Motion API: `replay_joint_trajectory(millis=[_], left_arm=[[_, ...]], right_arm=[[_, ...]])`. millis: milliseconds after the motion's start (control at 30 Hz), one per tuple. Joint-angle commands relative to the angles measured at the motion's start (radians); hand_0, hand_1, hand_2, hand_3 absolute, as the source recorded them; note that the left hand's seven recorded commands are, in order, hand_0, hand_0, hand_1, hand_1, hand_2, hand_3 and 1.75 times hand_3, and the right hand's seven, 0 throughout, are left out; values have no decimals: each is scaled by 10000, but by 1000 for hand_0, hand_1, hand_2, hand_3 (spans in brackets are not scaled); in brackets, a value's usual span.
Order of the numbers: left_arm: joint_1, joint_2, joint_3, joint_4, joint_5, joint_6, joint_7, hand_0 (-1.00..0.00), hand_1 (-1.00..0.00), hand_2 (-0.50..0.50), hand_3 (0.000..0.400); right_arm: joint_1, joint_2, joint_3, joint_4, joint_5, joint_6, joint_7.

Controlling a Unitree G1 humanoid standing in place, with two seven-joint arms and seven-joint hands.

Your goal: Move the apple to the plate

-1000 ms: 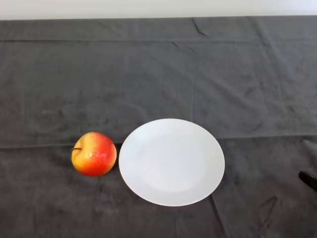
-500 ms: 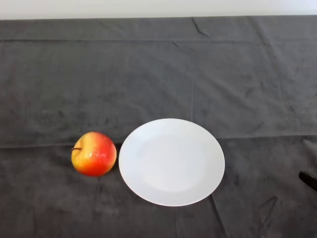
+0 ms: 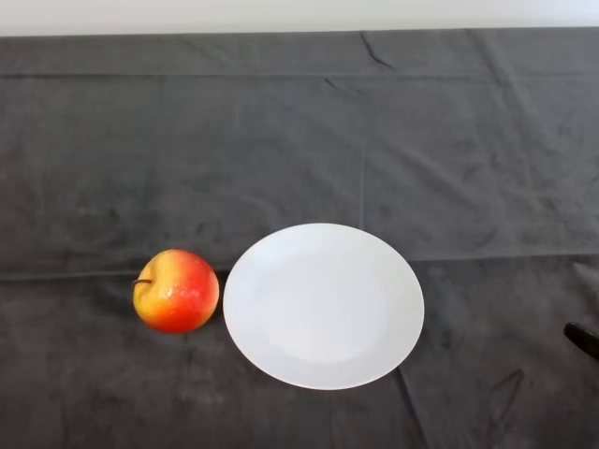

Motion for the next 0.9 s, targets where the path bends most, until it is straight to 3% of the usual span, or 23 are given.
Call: replay_joint_trajectory(millis=[33, 467, 900], left_arm=[[118, -54, -287, -908, 155, 269, -179, 0, 0, 0, 0], [1500, -1021, -720, -5592, 282, 2301, -807, 0, 0, 0, 0], [2092, -2042, -1686, -7436, 412, 3483, -1662, 0, 0, 0, 0]], right_arm=[[252, 145, 46, 330, 305, 254, 56], [263, 224, -76, 304, 193, 323, 131], [272, 304, -202, 276, 79, 399, 212]])
